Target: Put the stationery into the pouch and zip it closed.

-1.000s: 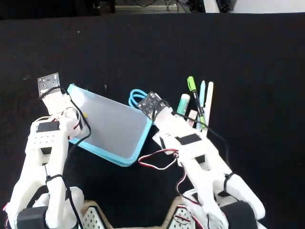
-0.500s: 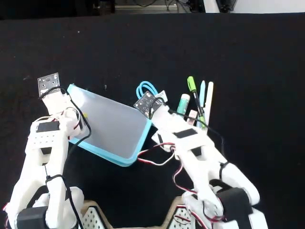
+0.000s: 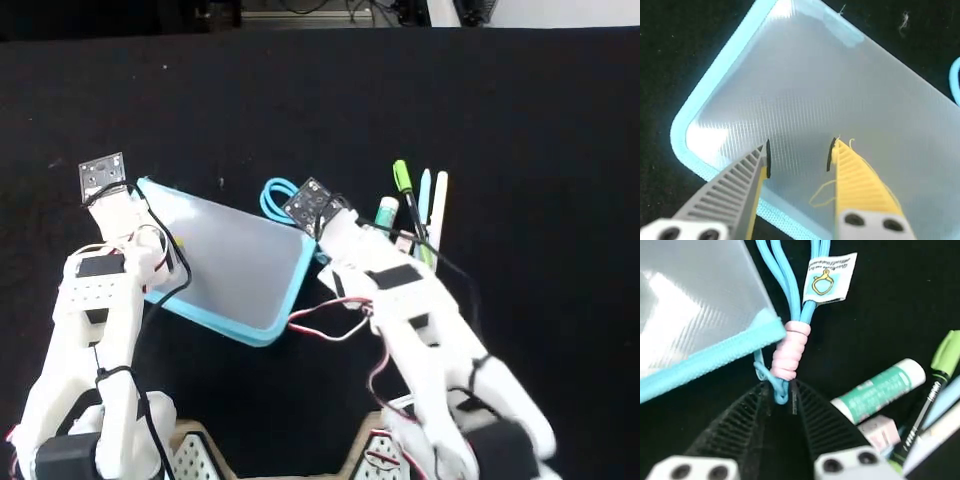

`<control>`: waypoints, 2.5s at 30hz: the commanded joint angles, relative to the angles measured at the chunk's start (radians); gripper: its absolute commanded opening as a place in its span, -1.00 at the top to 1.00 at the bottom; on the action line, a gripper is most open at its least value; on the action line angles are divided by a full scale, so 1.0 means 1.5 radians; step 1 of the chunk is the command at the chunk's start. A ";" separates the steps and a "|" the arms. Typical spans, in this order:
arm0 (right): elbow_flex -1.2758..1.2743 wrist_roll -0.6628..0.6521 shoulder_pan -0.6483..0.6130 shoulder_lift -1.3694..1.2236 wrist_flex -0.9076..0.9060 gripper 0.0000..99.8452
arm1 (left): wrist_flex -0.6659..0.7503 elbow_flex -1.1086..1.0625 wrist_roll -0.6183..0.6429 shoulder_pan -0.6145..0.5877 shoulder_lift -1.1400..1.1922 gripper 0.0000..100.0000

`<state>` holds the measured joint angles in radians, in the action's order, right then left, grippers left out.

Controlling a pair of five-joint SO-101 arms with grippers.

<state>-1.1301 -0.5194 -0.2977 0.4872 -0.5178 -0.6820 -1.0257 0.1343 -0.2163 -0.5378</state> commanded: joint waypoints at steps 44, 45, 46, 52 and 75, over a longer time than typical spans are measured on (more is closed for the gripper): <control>-0.138 -0.224 -0.033 0.392 -0.377 0.60 | 0.002 0.042 0.004 0.002 -0.003 0.57; -0.138 -0.224 -0.033 0.382 -0.376 0.60 | 0.002 0.042 0.004 0.002 -0.003 0.57; -0.137 -0.222 -0.033 0.369 -0.370 0.60 | 0.002 0.042 0.004 0.002 -0.003 0.57; -0.131 -0.219 -0.034 0.249 -0.283 0.60 | 0.002 0.042 0.004 0.002 -0.002 0.57; -0.078 -0.336 -0.034 0.254 -0.415 0.81 | 0.002 0.042 0.004 0.002 -0.004 0.57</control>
<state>-1.3034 -1.0472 -0.3606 0.8447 -1.1270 -0.6820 -1.0257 0.1343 -0.2163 -0.5378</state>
